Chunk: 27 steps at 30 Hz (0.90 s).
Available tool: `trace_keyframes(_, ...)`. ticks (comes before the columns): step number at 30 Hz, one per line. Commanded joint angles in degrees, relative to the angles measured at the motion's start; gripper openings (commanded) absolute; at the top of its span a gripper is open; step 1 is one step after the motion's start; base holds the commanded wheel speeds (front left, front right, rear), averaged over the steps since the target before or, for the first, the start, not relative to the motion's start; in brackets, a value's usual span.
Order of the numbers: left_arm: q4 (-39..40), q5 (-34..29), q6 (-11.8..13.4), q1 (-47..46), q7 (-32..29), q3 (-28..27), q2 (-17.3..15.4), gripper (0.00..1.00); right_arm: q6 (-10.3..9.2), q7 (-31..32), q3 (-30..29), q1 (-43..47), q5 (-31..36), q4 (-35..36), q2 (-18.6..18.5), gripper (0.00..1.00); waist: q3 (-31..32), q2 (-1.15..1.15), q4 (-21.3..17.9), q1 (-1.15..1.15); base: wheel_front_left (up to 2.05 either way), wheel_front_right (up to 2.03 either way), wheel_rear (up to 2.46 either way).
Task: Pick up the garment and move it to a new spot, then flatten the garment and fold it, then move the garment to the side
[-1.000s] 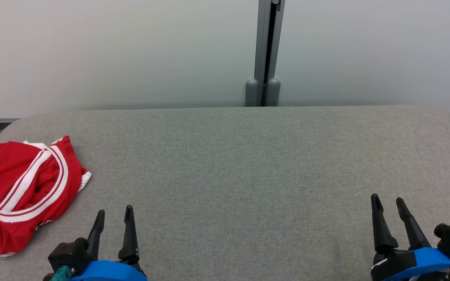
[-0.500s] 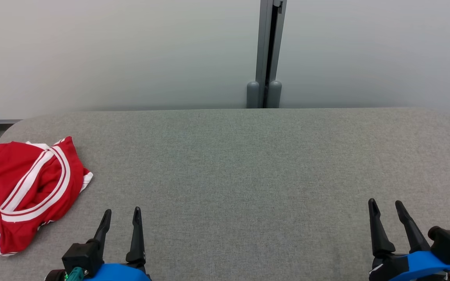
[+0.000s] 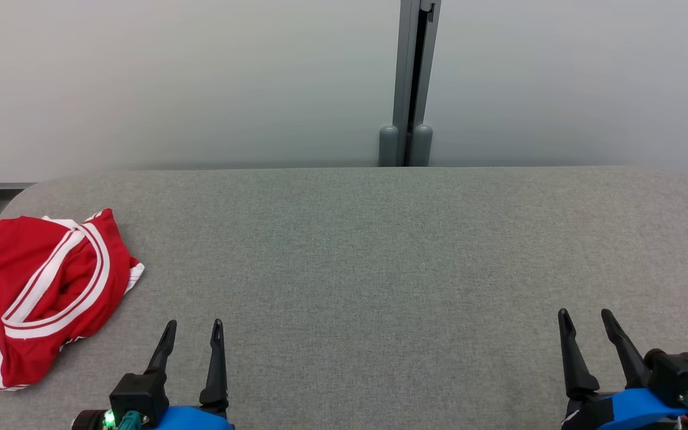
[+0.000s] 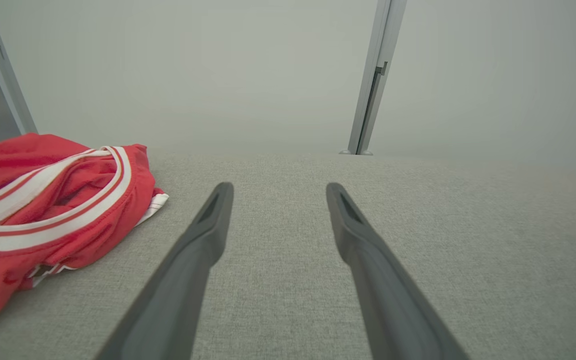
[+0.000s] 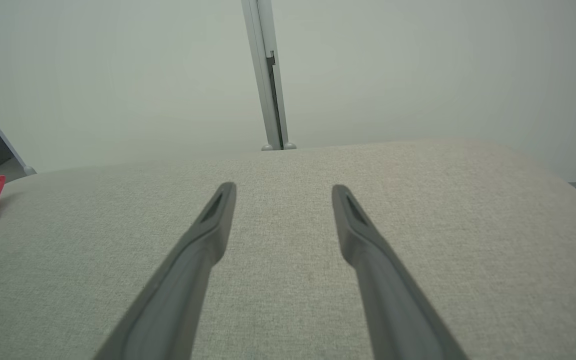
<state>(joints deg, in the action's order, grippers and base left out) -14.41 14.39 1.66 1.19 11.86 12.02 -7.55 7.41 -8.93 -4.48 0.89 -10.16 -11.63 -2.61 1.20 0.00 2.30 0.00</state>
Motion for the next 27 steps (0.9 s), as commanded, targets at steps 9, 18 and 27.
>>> trace_keyframes(9, 0.9, -1.8, 0.9, 1.1, 0.1, 0.6, -0.3, 1.0, 0.09, -0.7, 0.0, 0.9, 2.9, 0.3, -0.5, 1.0, 0.2, 0.0, 0.3, 0.0, 0.0, 0.0, 0.0)
trace_keyframes(18, 1.3, 0.1, 0.8, 1.8, -0.8, 0.4, -0.2, 1.0, 0.09, -0.8, -0.1, 0.7, 2.9, 0.0, -0.4, 1.0, 0.2, 0.0, 0.3, 0.0, 0.0, 0.0, 0.0)
trace_keyframes(27, 1.7, 0.3, 1.3, 1.6, -0.5, 0.6, -0.6, 1.0, 0.09, -0.7, 0.1, 1.1, 3.3, 0.7, -0.4, 1.0, 0.2, 0.0, 1.6, 0.0, 0.0, 0.0, 0.0)
